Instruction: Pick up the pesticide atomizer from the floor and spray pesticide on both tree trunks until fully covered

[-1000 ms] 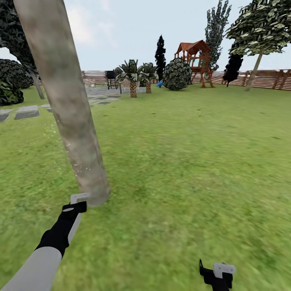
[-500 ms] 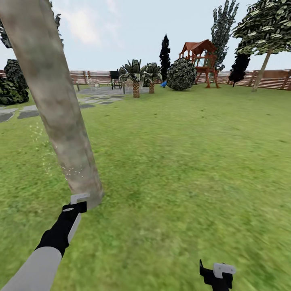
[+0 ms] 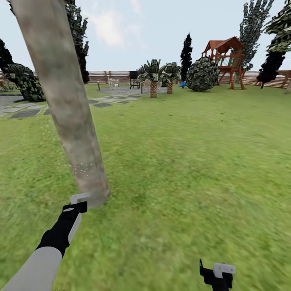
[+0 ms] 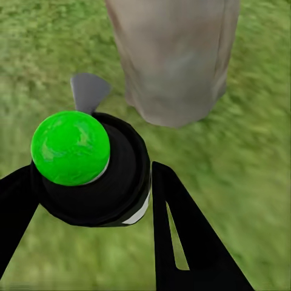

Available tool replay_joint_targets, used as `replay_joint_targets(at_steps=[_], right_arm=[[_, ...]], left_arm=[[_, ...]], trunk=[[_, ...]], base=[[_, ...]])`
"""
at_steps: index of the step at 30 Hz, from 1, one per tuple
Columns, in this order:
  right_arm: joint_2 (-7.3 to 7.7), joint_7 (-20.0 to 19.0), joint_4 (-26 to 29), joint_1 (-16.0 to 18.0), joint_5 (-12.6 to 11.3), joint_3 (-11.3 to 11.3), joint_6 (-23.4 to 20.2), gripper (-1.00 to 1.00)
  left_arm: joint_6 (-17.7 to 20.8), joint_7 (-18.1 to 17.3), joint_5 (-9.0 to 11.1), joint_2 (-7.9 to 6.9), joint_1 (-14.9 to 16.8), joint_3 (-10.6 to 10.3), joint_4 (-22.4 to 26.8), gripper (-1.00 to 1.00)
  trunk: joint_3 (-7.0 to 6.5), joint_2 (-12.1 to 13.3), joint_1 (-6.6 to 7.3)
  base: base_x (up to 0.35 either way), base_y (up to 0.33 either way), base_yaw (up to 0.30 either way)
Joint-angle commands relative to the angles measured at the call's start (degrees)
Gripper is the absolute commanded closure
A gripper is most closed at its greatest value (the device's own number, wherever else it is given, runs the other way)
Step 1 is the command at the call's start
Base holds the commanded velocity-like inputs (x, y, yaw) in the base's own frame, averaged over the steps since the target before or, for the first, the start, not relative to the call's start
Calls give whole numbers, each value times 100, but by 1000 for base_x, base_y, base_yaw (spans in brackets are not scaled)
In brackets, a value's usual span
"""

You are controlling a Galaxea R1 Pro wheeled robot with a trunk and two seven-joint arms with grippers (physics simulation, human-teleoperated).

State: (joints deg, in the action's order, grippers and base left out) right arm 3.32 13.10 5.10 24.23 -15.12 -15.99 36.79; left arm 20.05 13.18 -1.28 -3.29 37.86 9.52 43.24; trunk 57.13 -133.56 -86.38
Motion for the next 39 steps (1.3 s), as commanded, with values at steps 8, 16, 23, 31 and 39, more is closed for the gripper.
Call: replay_joint_targets(at_steps=[8, 16, 23, 31, 39], right_arm=[[-2, 0, 0, -4, 0, 0, -1, -100], [0, 0, 0, -3, 0, 0, -1, -100], [0, 0, 0, -2, 0, 0, 0, -100], [0, 0, 0, -1, 0, -2, 3, -100], [-2, 0, 0, -3, 0, -1, 4, -100]], left_arm=[[-1, 0, -4, 4, -1, -1, 1, 100], [-1, 0, -2, 4, 0, -2, 1, 100], [-1, 0, 5, 11, 0, -3, 1, 100], [-1, 0, 13, 13, 0, -3, 1, 100], [-10, 0, 5, 21, -5, -20, 1, 100]], trunk=[[0, 0, 0], [0, 0, 0], [0, 0, 0], [0, 0, 0], [0, 0, 0]], base=[[138, -268, 232], [106, -268, 11], [38, -269, 225], [0, -271, 278], [41, -271, 278]])
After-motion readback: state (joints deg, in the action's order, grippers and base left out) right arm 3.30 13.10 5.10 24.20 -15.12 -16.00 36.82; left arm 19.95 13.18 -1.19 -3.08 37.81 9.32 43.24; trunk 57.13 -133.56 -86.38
